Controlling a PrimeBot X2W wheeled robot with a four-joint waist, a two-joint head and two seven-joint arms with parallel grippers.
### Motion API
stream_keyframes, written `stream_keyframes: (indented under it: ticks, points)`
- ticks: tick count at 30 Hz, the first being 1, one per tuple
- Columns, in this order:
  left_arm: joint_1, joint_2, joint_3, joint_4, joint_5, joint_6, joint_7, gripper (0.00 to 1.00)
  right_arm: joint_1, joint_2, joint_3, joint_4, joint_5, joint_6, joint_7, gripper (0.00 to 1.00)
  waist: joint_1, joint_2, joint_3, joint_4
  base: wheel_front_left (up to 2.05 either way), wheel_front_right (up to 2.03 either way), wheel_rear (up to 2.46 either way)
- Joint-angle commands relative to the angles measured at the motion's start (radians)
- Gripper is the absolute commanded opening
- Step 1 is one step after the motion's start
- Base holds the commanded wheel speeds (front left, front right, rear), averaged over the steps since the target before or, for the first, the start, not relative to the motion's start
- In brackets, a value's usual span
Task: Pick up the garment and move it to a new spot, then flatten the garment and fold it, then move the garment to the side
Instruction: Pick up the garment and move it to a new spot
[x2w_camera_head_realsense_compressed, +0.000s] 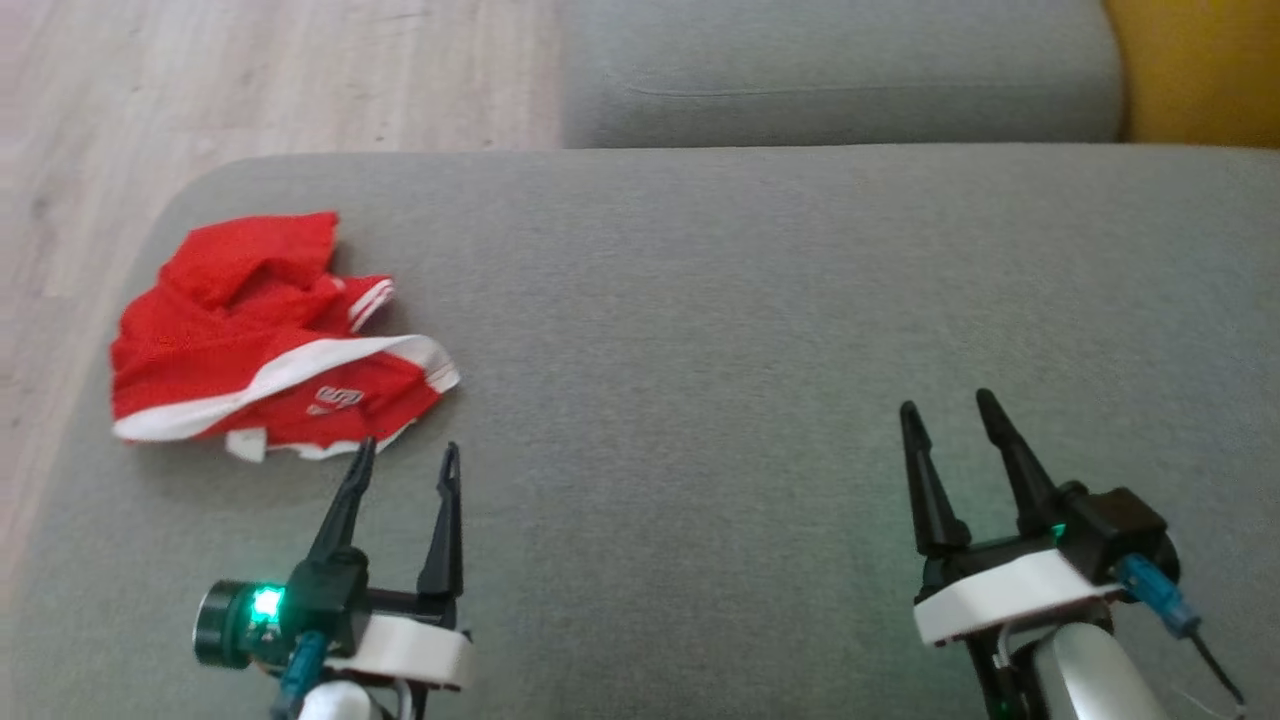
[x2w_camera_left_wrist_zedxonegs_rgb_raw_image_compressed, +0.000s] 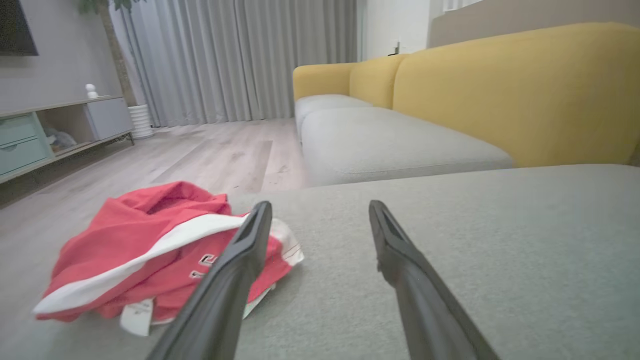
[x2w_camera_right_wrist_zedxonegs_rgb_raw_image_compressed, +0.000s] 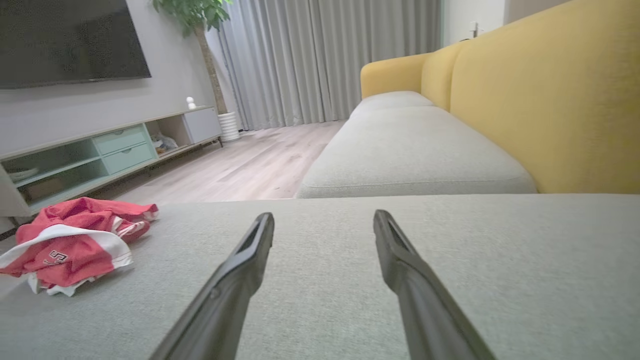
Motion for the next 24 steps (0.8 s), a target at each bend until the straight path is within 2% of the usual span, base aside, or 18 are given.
stream_keyframes:
  ticks: [1, 18, 24]
  points:
    - [-0.016, 0.002, 0.05, -0.019, -0.004, 0.001, -0.01, 1.0, -0.031, -0.007, 0.035, -0.036, -0.001, -0.001, -0.011, 1.0, 0.0, 0.0, -0.008, 0.032, 0.0, 0.0, 0.0]
    - [0.052, 0.012, 0.108, -0.018, 0.004, 0.008, -0.01, 1.0, 0.0, -0.007, 0.164, -0.02, 0.024, -0.001, -0.011, 1.0, 0.0, 0.0, -0.07, 0.253, 0.0, 0.0, 0.0]
    - [0.079, 0.016, 0.107, -0.016, 0.007, 0.007, -0.01, 1.0, 0.006, -0.007, 0.19, -0.025, 0.044, -0.001, -0.011, 1.0, 0.0, 0.0, -0.086, 0.294, 0.0, 0.0, 0.0]
